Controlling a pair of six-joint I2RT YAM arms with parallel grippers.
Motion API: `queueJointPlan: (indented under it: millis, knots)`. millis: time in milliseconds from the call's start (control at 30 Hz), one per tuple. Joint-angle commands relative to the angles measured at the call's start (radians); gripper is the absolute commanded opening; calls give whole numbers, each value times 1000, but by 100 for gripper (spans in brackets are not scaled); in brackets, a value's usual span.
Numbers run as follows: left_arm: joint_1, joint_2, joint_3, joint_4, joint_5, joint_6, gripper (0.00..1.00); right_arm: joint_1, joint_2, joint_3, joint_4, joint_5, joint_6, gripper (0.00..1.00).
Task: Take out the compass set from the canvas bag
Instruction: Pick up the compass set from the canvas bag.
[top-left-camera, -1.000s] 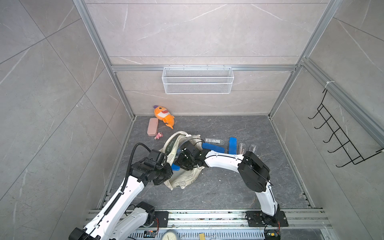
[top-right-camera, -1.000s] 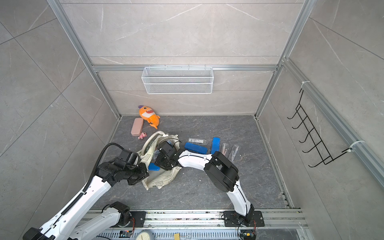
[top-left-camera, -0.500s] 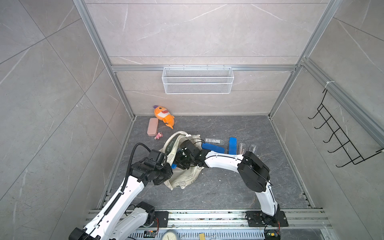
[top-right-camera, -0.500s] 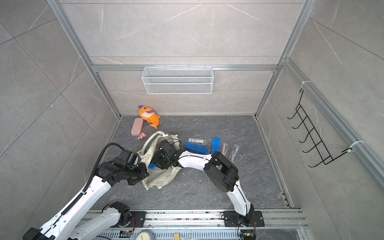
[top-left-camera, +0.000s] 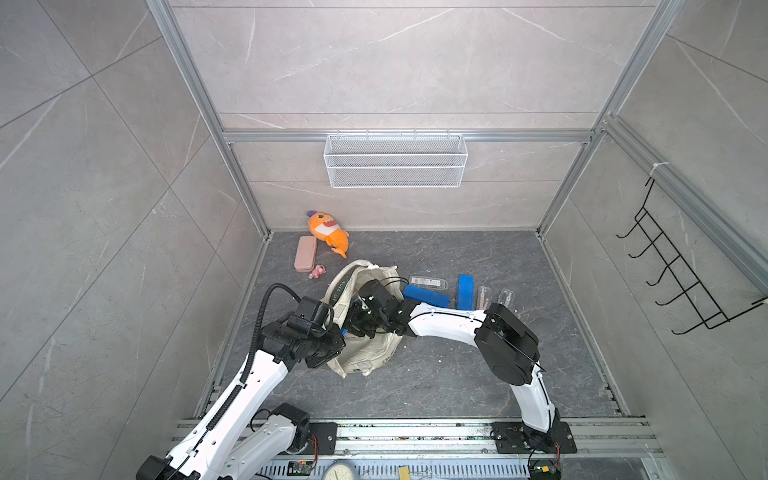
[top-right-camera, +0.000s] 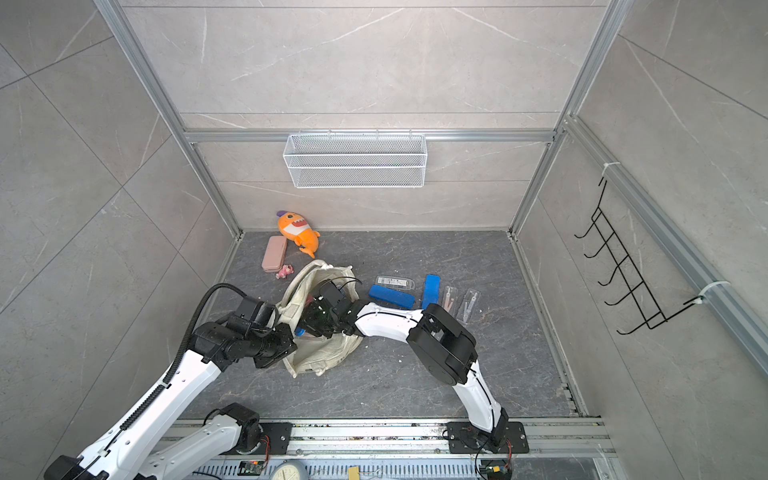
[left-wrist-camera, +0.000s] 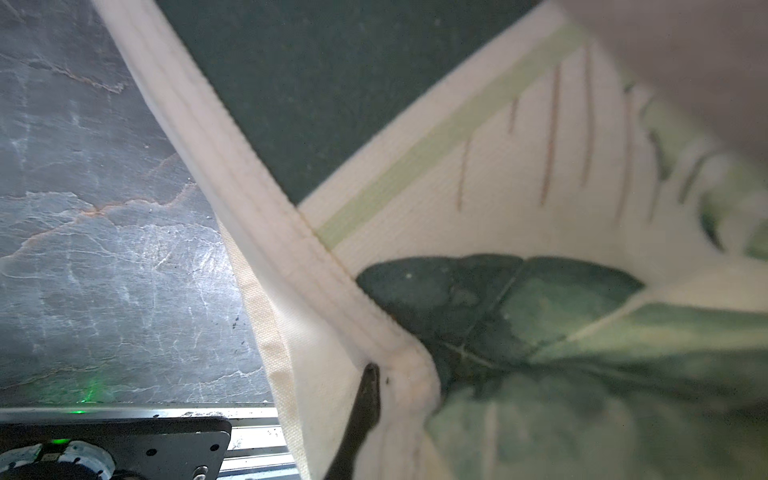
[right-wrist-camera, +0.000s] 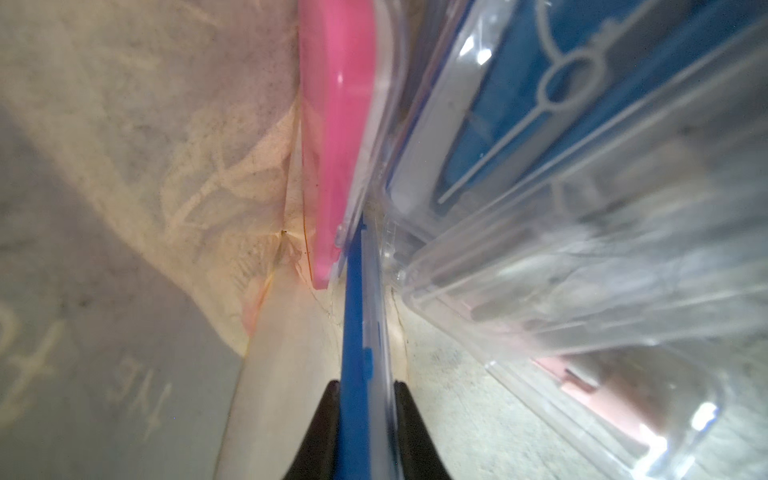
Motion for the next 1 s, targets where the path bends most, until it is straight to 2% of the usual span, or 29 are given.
queueJointPlan:
  millis: [0, 200, 500, 733, 967]
  knots:
    - [-6, 10, 47, -28, 27, 0, 0, 5, -71, -15, -74, 17, -52, 9]
    - [-5, 38, 65, -17, 13, 5, 0, 4, -185, -30, -228, 43, -138, 6]
    - [-6, 63, 90, -19, 13, 17, 0, -29, -411, -148, -370, 69, -245, 5]
    - [-6, 81, 96, -8, -9, 11, 0, -128, -612, -202, -470, 34, -331, 5]
    - [-6, 91, 113, -11, -27, 11, 0, -284, -823, -274, -593, 17, -386, 4]
